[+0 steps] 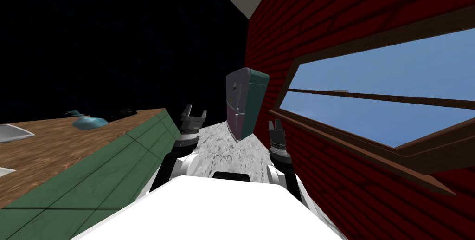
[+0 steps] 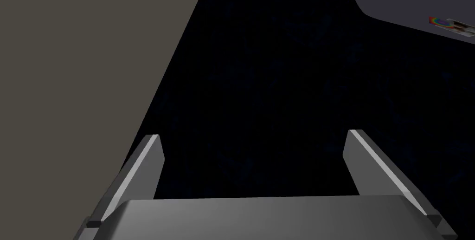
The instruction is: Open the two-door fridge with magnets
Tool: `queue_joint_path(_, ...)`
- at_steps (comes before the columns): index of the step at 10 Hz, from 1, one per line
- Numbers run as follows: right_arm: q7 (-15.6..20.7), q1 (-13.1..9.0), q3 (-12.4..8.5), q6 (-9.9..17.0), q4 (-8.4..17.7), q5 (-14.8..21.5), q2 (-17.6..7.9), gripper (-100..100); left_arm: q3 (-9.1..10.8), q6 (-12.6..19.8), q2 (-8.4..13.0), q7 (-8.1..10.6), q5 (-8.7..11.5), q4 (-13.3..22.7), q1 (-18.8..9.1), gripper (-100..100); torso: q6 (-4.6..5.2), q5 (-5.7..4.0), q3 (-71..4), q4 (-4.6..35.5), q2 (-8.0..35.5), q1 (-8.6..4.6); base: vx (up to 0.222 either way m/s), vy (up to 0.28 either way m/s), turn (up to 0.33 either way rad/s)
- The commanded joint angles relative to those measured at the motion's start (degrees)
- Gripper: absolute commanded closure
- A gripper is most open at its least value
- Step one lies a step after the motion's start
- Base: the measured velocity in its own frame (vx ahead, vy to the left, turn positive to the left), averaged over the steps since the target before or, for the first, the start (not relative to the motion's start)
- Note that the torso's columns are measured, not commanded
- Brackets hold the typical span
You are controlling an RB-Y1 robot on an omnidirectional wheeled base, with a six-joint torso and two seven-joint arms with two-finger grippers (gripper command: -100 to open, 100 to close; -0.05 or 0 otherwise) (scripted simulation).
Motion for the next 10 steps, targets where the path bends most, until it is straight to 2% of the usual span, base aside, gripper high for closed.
queue_joint_path(1,0.0,0.0,0.0,0.0,0.0,0.0,0.0,0,0.0,0.0,0.0,0.0,0.0,0.0,0.0,0,0.0,0.0,-4.7,2.3,2.3,0.0,0.0,0.0,0.0)
queue_joint_path(9,0.0,0.0,0.0,0.0,0.0,0.0,0.0,0,0.0,0.0,0.0,0.0,0.0,0.0,0.0,0,0.0,0.0,-70.7,35.4,35.4,0.0,0.0,0.0,0.0)
queue_joint_path(10,0.9,-0.6,0.2,0.2,0.5,0.5,-1.7,-100,0.0,0.0,0.0,0.0,0.0,0.0,0.0,0,0.0,0.0,-79.2,39.6,39.6,0.0,0.012,0.008,-0.014)
